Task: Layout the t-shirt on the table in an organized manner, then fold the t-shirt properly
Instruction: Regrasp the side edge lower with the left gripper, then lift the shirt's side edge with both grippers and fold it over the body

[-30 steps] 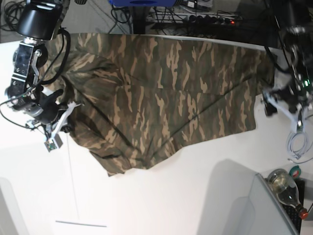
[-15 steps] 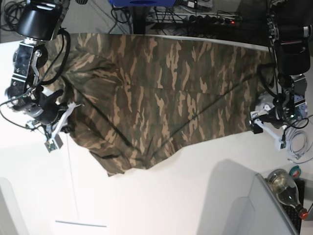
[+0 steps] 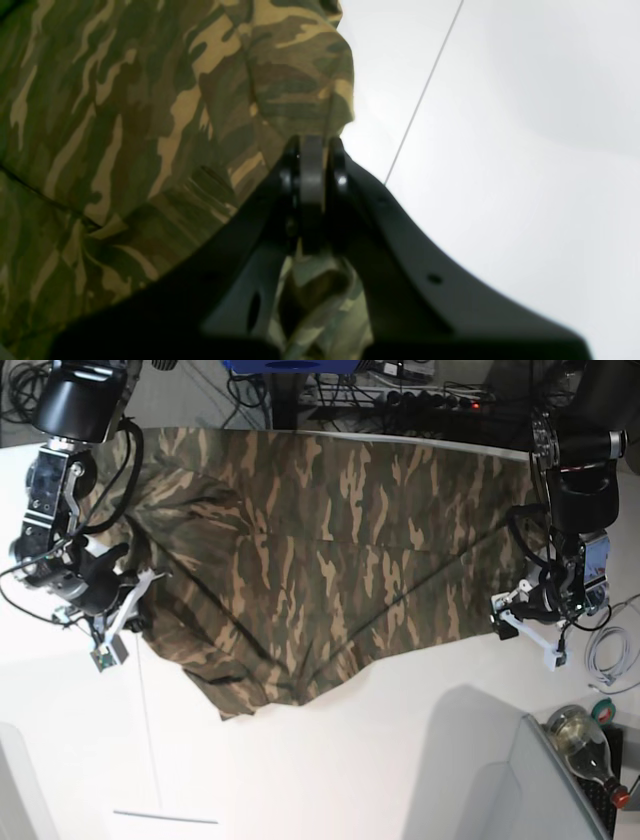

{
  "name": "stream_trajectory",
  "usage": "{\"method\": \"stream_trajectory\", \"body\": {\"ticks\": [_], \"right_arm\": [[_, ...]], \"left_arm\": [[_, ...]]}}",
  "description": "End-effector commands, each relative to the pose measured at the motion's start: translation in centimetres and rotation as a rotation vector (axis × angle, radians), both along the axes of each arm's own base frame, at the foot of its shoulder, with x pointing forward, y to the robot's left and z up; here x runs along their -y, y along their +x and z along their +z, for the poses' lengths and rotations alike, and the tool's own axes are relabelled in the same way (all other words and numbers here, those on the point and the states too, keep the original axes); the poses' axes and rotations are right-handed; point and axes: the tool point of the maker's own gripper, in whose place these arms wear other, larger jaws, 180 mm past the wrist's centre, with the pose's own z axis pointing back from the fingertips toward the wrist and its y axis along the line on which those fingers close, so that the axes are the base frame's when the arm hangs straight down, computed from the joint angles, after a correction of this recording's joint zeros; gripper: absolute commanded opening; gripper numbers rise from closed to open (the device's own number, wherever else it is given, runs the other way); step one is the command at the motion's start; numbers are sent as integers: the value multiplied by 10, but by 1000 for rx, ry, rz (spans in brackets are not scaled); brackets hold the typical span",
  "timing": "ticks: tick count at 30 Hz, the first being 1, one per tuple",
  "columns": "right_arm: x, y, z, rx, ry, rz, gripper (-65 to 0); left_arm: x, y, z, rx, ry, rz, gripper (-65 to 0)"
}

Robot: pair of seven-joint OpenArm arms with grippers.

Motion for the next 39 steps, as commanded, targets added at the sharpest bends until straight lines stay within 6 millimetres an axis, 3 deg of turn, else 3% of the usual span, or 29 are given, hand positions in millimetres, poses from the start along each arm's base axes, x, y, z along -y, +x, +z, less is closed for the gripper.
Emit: {"method": "stream_trajectory", "body": {"ticks": [1, 7, 11, 18, 22, 26, 28, 32, 39], "right_arm": [[2, 12, 14, 55, 5, 0, -650], [1, 16, 10, 43, 18, -1, -650], [1, 24, 6, 31, 32, -3, -650], [29, 58, 10, 20, 14, -20, -650], [41, 79, 18, 53, 29, -35, -650], [43, 92, 21, 106, 73, -47, -650], [53, 95, 20, 117, 79, -61, -650], [51, 104, 22, 161, 117, -64, -650], [27, 109, 23, 186, 78, 63, -650]], "left_arm": [[-6, 11, 12, 25, 9, 7, -222], [3, 38, 29, 120, 1, 4, -650], [2, 53, 43, 195, 13, 4, -650], [4, 85, 75, 261, 31, -21, -650], [15, 96, 82, 250, 79, -104, -650], [19, 100, 84, 256, 87, -120, -650], [21, 102, 87, 261, 84, -122, -650], [19, 104, 89, 268, 88, -120, -650], [27, 123, 125, 361, 110, -153, -650]]}}
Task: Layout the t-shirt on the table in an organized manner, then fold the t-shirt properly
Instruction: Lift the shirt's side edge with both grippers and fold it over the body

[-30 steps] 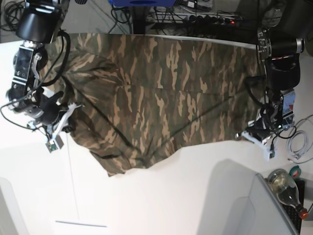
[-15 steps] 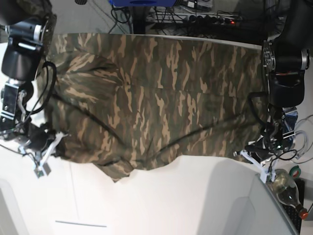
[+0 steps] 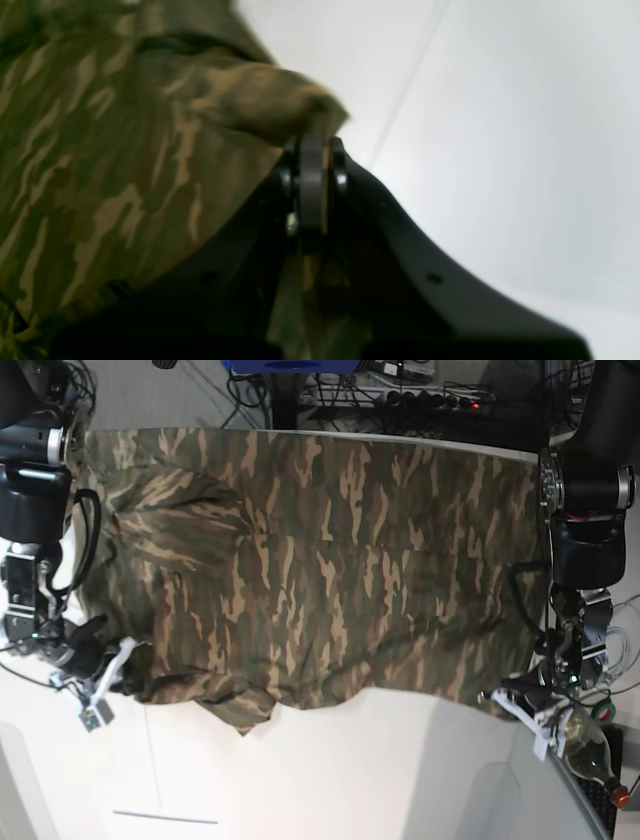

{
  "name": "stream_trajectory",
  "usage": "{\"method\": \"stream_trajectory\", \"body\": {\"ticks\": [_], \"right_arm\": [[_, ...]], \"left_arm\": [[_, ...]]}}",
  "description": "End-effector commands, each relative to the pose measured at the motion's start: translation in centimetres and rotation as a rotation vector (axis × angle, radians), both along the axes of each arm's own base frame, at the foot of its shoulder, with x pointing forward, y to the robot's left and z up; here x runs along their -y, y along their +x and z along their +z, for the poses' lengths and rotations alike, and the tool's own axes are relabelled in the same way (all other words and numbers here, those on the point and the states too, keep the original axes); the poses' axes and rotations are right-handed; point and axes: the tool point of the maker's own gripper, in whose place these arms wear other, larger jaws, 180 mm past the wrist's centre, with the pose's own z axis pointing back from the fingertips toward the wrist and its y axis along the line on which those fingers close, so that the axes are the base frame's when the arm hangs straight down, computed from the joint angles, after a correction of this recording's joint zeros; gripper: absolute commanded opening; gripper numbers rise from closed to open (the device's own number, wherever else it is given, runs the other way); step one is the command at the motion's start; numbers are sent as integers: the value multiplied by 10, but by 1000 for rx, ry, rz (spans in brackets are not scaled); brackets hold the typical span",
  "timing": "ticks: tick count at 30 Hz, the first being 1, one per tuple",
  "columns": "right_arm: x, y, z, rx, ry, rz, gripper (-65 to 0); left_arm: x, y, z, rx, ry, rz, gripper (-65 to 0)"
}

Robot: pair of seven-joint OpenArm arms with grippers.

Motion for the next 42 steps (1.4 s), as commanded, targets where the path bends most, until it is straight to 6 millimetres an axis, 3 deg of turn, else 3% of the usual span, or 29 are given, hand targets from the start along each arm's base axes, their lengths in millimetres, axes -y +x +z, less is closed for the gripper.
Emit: {"method": "stream_trajectory", "body": {"ticks": [1, 12, 15, 20, 28, 37, 42], "right_arm": [[6, 18, 25, 81, 19, -12, -650], [9, 18, 27, 96, 19, -15, -650], [8, 11, 21, 85, 17, -14, -650], [11, -2, 26, 108, -29, 11, -650], [15, -34, 22, 75, -112, 40, -650], [18, -80, 4, -28, -197, 68, -650], [35, -95, 2, -59, -215, 15, -650]], "left_arm": [[-4, 17, 29, 82, 9, -2, -650], [0, 17, 30, 87, 15, -15, -650], [0, 2, 15, 61, 12, -13, -650], [6, -17, 10, 54, 38, -50, -650], [-16, -62, 16, -4, 68, -9, -650], [-46, -118, -4, -70, 74, 70, -650], [-52, -135, -6, -83, 79, 34, -650]]}}
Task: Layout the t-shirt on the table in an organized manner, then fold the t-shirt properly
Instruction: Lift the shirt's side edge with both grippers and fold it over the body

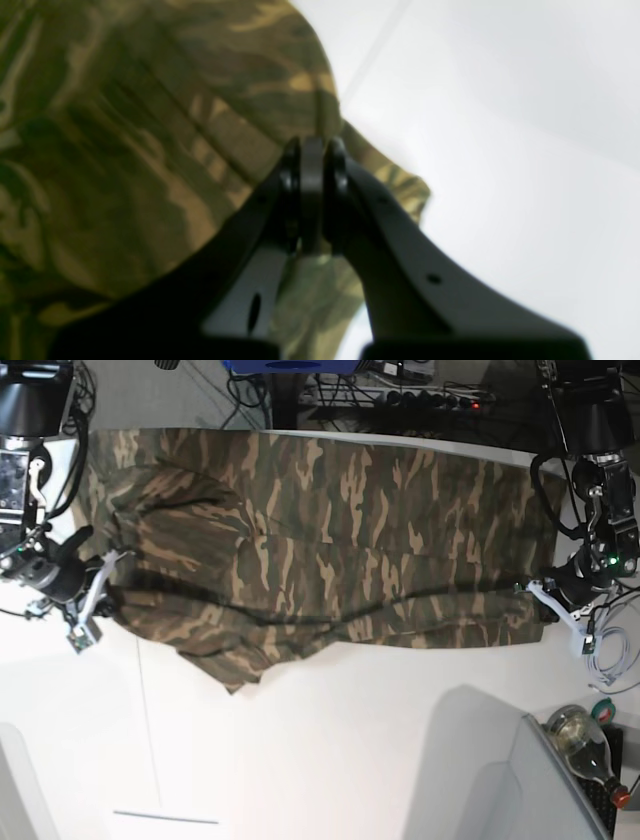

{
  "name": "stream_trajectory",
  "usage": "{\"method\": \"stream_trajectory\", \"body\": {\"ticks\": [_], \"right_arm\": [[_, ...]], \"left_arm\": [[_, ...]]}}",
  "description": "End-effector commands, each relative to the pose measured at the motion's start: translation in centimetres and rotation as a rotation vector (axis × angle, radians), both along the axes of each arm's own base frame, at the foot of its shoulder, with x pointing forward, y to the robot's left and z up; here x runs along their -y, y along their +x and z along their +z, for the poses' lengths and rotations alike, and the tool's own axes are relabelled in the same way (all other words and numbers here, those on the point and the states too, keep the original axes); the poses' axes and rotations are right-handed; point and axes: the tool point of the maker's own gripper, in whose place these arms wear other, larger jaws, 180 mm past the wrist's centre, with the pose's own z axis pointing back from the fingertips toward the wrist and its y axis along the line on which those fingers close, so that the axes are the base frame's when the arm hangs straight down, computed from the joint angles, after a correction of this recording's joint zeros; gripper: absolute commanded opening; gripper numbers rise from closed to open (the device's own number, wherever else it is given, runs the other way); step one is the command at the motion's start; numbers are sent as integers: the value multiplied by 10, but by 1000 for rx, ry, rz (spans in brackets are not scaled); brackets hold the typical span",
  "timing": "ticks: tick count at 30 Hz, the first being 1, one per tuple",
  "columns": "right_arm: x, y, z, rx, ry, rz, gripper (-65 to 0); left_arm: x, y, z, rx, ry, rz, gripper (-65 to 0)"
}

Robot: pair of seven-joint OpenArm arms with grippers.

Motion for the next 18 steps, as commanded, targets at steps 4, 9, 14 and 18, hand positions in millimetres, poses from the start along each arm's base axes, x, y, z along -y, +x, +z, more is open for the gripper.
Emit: {"method": "stream_trajectory", "body": {"ticks": [4, 9, 14, 18], "right_arm": [[7, 5, 10, 34, -6, -4, -650], [8, -9, 3, -1, -20, -2, -650], [8, -17, 6, -14, -47, 7, -650], [9, -22, 5, -38, -70, 8, -650]], "left_arm": [[-17, 0, 15, 33, 38, -1, -650], [-24, -11, 11, 8, 53, 1, -650], [-24, -17, 14, 4, 70, -21, -650], [-19, -29, 8, -19, 78, -45, -650]]}}
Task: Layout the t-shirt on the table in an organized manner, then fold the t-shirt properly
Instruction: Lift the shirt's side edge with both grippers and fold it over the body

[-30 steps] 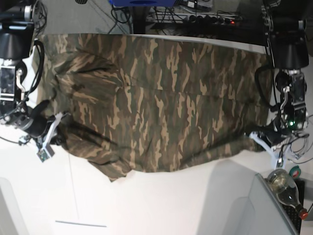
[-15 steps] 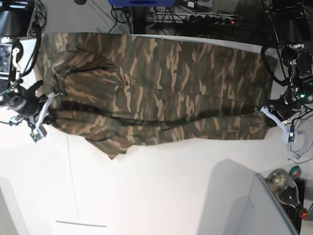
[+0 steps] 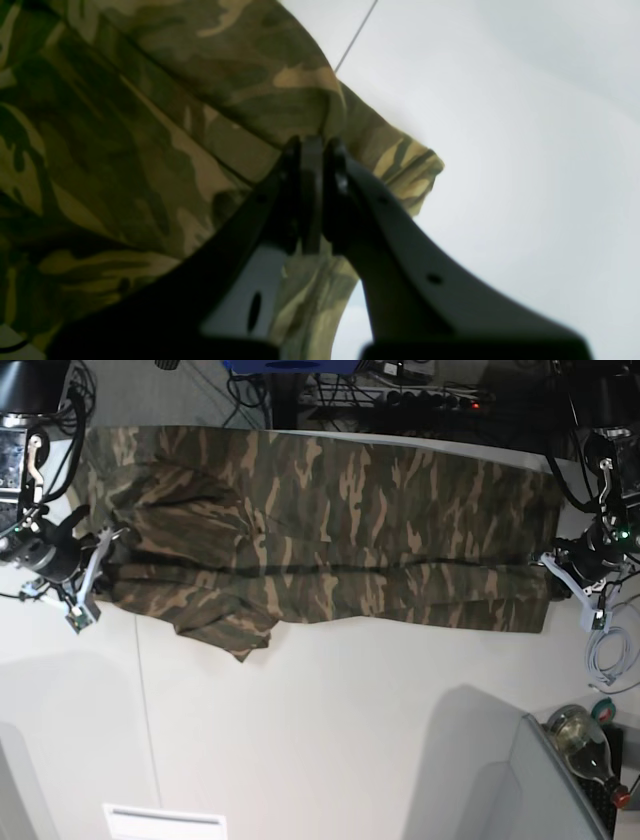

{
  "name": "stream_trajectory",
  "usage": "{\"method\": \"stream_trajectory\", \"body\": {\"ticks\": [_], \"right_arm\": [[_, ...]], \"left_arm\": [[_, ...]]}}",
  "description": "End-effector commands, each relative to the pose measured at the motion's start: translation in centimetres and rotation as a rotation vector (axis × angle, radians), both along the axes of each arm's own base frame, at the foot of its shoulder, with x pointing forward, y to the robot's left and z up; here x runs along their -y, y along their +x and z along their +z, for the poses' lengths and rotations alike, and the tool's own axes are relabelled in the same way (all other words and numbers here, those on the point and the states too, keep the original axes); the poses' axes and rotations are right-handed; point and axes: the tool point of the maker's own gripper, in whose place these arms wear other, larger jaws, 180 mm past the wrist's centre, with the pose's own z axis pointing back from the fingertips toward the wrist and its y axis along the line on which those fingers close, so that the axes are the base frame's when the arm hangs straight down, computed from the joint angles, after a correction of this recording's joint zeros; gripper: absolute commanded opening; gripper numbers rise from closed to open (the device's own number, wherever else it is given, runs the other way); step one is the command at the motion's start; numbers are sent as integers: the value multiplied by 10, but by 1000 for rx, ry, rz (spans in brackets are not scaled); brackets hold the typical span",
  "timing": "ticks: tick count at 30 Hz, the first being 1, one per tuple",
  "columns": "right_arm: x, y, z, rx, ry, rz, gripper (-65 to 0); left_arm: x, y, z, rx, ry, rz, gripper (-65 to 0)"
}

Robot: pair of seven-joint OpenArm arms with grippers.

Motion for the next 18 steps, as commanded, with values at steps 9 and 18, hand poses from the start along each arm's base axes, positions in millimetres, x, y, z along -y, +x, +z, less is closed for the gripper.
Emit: {"method": "stream_trajectory", "body": {"ticks": [9, 18], "right_arm": [[9, -11, 4, -27, -49, 3, -650], [12, -27, 14, -33, -67, -50, -650]], "left_arm": [[-6, -16, -3, -16, 17, -5, -650], [-20, -17, 6, 5, 25, 36, -650]]}}
